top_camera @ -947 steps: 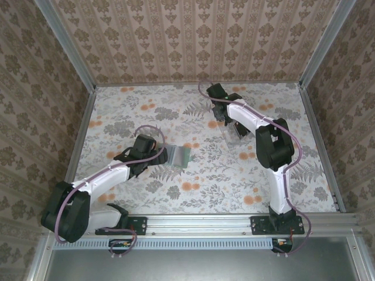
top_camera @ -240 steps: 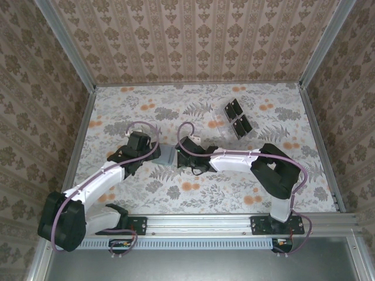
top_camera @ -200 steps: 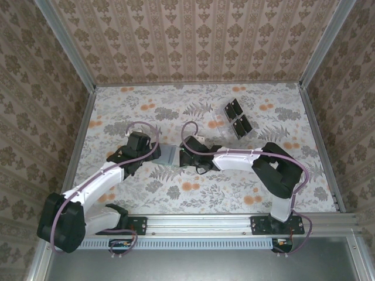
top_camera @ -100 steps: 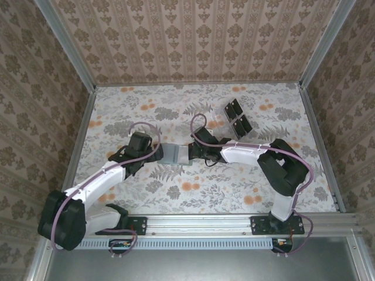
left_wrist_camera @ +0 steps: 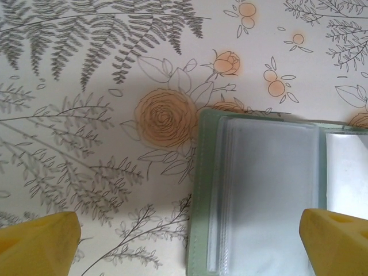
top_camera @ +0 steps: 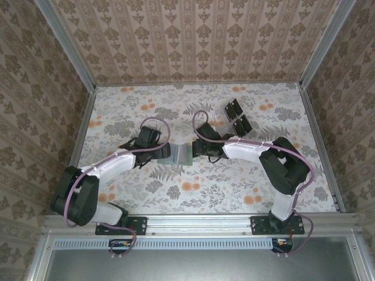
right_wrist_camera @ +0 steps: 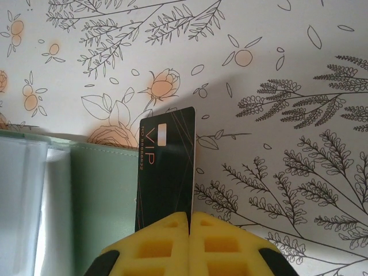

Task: Put the credit cards into the card holder
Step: Insert the credit card into the card slot.

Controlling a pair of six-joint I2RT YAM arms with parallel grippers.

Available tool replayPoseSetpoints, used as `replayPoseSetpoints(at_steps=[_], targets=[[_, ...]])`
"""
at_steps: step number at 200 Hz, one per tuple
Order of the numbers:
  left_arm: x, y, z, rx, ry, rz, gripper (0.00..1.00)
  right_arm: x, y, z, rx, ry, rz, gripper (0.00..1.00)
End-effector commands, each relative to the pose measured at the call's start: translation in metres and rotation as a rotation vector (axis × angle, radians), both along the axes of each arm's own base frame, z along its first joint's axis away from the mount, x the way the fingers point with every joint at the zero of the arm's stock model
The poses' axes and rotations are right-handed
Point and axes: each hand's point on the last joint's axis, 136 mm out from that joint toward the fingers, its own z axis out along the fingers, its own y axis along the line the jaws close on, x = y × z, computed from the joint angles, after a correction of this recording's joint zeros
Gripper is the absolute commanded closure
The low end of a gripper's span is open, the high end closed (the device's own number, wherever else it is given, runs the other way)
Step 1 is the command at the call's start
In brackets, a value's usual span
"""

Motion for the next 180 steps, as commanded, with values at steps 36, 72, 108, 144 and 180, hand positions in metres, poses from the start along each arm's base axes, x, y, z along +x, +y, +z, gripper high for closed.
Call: replayPoseSetpoints(at_steps=[36,72,108,144,180], targets=[[0.01,-0.006,-0.013,0.042,0.023,-0.029,0.0,-0.013,-0.013,-0.028,-0.086,0.097,0.018,1.0],[0.006,0.005,-0.027,0.111,0.052,-0.008,0.0,-0.015,-0.02,-0.035,-0.124,0.108,0.022,1.0],[-0.003,0.019,-0.041,0.17,0.091,0.027,0.0,-0.013,-0.021,-0.029,-0.106,0.101,0.025,1.0],[-0.007,0.028,-0.045,0.193,0.1,0.063,0.0,-0.009,-0.002,0.009,0.029,0.034,0.052,1.0],[-0.012,0.032,-0.047,0.187,0.102,0.089,0.0,-0.008,0.022,0.059,0.208,-0.057,0.062,1.0]])
